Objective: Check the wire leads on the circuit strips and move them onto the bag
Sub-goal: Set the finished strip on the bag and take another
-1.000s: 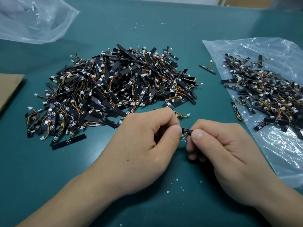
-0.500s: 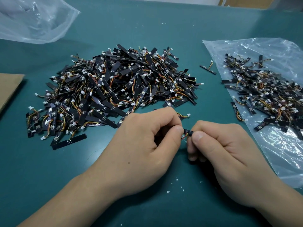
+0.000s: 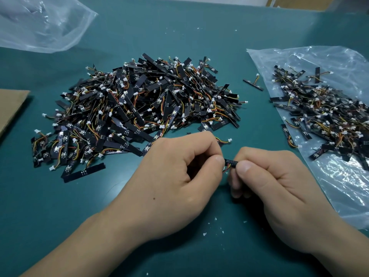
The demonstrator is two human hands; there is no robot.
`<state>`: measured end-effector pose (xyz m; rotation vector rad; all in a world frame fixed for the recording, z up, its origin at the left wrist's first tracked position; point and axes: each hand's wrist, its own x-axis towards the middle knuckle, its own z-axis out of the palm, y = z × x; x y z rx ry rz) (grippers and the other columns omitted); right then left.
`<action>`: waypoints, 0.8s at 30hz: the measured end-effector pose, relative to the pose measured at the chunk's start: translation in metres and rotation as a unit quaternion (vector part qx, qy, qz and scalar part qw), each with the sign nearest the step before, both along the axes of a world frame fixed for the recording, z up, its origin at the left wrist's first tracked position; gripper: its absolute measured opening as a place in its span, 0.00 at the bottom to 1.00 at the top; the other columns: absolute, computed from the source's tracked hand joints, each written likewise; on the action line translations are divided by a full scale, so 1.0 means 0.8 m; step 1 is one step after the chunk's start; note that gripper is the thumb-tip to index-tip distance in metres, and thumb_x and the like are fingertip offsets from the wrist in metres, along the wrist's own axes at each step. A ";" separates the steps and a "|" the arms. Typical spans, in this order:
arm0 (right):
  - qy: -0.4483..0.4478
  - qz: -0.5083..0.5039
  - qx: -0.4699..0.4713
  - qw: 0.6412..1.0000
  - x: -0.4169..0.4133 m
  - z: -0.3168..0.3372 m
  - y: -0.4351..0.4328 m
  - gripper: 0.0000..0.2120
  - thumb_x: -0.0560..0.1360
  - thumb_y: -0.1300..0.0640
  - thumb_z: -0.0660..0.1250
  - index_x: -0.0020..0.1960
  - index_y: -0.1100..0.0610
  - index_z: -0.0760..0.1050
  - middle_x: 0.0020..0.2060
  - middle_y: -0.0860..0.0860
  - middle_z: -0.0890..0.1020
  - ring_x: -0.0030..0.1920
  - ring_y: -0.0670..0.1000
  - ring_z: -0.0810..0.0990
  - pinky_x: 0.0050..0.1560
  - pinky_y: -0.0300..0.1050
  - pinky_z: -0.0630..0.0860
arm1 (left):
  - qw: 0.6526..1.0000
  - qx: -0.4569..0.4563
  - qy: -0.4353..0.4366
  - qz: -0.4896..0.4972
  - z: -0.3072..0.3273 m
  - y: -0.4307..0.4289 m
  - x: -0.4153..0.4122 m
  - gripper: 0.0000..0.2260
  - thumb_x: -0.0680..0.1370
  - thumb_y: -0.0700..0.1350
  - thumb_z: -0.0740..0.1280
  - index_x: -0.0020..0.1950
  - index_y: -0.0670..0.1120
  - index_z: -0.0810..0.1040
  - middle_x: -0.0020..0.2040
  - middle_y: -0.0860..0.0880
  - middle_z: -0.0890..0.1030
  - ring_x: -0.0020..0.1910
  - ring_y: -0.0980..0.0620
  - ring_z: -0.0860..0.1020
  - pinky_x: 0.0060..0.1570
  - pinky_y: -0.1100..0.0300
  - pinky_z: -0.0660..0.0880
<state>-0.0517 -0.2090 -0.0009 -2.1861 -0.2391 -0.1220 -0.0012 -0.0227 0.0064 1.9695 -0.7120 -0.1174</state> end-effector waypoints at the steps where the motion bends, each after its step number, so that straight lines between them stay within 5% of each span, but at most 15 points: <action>1: -0.001 -0.001 -0.003 1.000 0.000 0.000 0.000 0.17 0.80 0.49 0.56 0.35 0.51 0.74 0.32 0.48 0.80 0.35 0.51 0.79 0.36 0.46 0.73 | 1.000 0.003 -0.001 0.000 0.000 0.000 0.000 0.09 0.78 0.45 0.65 0.38 0.49 0.74 0.29 0.48 0.75 0.28 0.50 0.71 0.27 0.63 0.66; 12: 0.000 -0.001 0.007 1.000 0.000 -0.001 -0.001 0.16 0.79 0.49 0.56 0.35 0.50 0.73 0.31 0.48 0.80 0.35 0.52 0.79 0.37 0.50 0.74 | 1.000 0.008 0.001 -0.010 0.001 0.000 -0.001 0.09 0.77 0.44 0.65 0.36 0.48 0.74 0.28 0.49 0.73 0.26 0.54 0.69 0.27 0.67 0.63; 24: -0.009 -0.001 -0.008 1.000 0.001 -0.003 -0.002 0.17 0.79 0.50 0.56 0.34 0.51 0.74 0.31 0.47 0.80 0.34 0.51 0.79 0.36 0.46 0.73 | 1.000 0.015 0.019 -0.012 -0.001 -0.001 -0.001 0.09 0.77 0.46 0.64 0.37 0.47 0.75 0.29 0.48 0.77 0.27 0.50 0.71 0.27 0.60 0.67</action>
